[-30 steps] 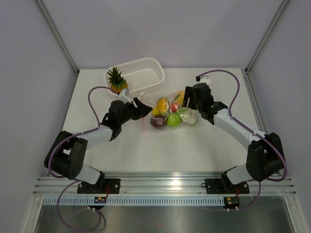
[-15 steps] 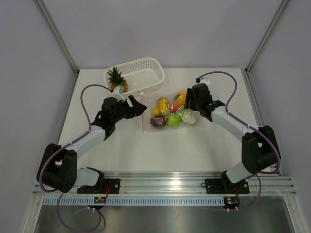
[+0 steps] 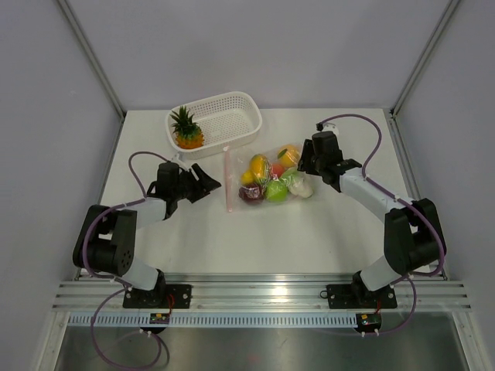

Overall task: Open the zip-top bag and remove the fake food
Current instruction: Pick up the fake fruit from the zipper food storage bag.

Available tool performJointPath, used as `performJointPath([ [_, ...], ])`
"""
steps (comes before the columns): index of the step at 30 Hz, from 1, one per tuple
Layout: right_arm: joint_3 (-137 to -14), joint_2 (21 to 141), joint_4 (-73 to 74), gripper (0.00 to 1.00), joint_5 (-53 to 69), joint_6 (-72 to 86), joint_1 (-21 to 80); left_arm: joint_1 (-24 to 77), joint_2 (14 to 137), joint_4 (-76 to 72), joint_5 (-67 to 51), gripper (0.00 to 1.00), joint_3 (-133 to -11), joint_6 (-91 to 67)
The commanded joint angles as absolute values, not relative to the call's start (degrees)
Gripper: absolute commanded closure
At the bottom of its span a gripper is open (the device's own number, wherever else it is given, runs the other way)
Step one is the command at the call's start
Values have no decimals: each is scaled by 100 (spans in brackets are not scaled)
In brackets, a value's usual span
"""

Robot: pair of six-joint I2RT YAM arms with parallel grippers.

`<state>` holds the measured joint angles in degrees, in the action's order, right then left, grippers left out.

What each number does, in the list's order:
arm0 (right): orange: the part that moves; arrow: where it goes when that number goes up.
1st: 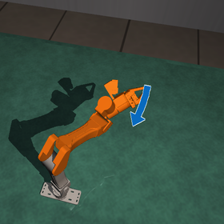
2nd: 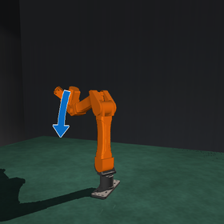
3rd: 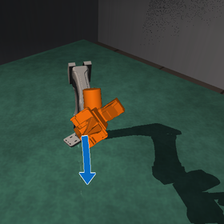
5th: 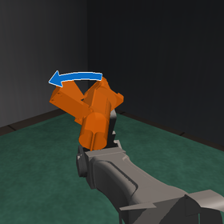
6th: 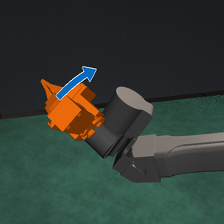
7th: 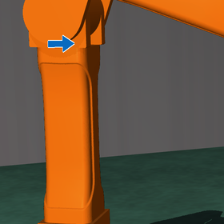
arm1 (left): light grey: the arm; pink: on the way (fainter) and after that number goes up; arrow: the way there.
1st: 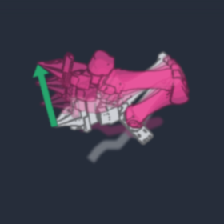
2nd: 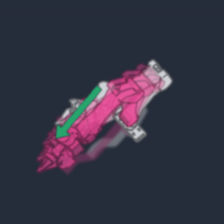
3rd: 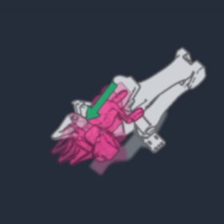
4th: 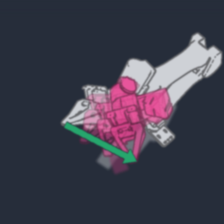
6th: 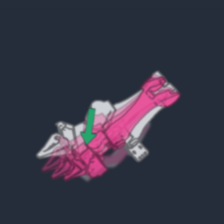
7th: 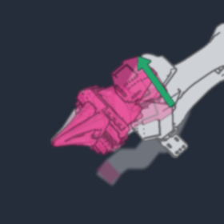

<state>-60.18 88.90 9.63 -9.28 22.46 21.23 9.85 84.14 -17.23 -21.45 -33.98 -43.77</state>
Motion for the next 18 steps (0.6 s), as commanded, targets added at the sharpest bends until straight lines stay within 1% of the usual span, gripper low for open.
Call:
performJointPath([
  [1,-6003,8886,703,49,-774,2311,2101,984,8858,-2275,-2838,37,-3612,-4596],
  [4,-5968,8868,642,53,-747,2312,2101,1002,9149,-2539,-3084,49,-3691,-4720],
  [5,-5968,8886,642,53,-721,2320,2101,1011,9228,-2531,-3094,50,-3752,-4720],
  [9,-5994,8956,650,54,-659,2338,2101,1133,9290,-2540,-3085,51,-3885,-4658],
  [14,-6012,9009,668,54,-607,2329,2101,1204,9343,-2733,-3094,46,-3937,-4614],
  [18,-5994,9000,650,54,-598,2329,2101,1345,9694,-2838,-3111,46,-4157,-4597],
])
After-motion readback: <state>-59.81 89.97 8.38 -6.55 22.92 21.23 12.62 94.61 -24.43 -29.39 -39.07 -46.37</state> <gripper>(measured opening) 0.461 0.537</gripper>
